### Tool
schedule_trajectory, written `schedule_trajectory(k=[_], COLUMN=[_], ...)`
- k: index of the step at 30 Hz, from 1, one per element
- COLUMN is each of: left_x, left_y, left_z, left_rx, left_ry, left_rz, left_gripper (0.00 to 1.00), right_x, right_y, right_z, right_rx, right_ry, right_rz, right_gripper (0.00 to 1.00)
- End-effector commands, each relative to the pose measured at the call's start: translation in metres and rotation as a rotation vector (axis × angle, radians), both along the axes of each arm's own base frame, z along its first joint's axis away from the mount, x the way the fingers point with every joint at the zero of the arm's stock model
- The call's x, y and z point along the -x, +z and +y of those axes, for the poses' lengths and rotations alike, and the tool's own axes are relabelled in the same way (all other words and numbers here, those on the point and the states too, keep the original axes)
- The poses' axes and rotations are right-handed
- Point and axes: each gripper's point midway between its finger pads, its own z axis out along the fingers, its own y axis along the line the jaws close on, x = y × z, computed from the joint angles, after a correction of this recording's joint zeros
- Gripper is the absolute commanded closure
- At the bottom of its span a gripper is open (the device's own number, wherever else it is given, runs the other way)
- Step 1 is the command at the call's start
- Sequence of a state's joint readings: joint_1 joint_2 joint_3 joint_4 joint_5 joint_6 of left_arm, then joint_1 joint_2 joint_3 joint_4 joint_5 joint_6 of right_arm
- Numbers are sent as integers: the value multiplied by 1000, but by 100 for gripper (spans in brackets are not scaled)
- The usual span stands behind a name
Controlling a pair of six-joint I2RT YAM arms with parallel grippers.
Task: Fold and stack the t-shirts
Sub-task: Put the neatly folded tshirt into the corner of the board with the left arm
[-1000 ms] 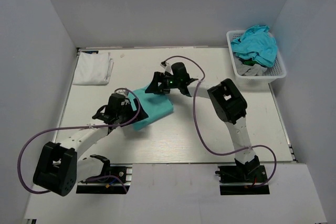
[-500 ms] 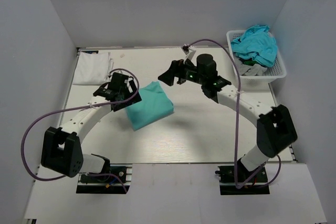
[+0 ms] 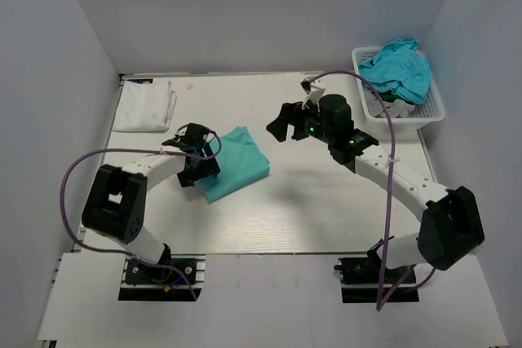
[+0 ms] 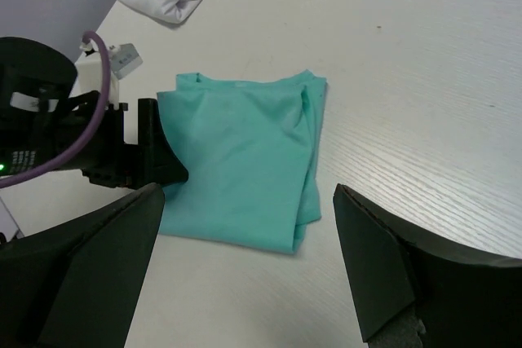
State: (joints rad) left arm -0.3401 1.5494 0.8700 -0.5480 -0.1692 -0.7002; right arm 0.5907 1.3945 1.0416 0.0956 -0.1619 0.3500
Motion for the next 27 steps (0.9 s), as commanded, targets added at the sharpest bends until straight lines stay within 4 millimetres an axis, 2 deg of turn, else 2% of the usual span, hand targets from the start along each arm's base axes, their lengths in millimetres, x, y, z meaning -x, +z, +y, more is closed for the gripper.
schedule_trajectory(k=[1,2,5,9,12,14,17,18,21,22,23,24,25,27], left_x=[-22,-26,-15,-15,-15,-21,-38,-44,-69,-83,-86,-100,-105,-120], left_y=[4,0,-12,-27,-34,-41,-46,-46,-26,-12,-7,17,23,53], left_z=[-6,-7,-2,-7,-15,-26,-30,-25,-15,-15,-11,-9,-11,-6], left_rx=[17,11,-16,11,31,58,56,14,-85,-111,-138,-171,-167,-203], left_ry=[9,9,12,-22,-69,-109,-128,-126,-133,-162,-167,-189,-188,-244], left_rz=[-44,-26,26,12,0,-14,1,-1,-29,-65,-63,-122,-140,-219], left_gripper=[14,16,18,30,44,62,100,100,100,100,100,100,100,100], right_x=[-1,-2,-2,-1,-3,-3,-2,-6,-5,-5,-6,-5,-6,-7], right_y=[17,18,25,30,32,33,35,35,36,38,37,35,34,32], right_z=[-19,-21,-28,-35,-41,-43,-46,-53,-58,-61,-62,-66,-67,-73], right_rx=[16,21,11,8,10,10,13,24,35,38,42,57,60,74], right_ry=[-58,-71,-91,-117,-149,-158,-164,-205,-223,-234,-239,-253,-260,-282], right_rz=[-74,-80,-94,-118,-125,-129,-139,-145,-155,-164,-166,-169,-169,-170], right_gripper=[10,10,10,10,10,10,10,10,10,10,10,10,10,10])
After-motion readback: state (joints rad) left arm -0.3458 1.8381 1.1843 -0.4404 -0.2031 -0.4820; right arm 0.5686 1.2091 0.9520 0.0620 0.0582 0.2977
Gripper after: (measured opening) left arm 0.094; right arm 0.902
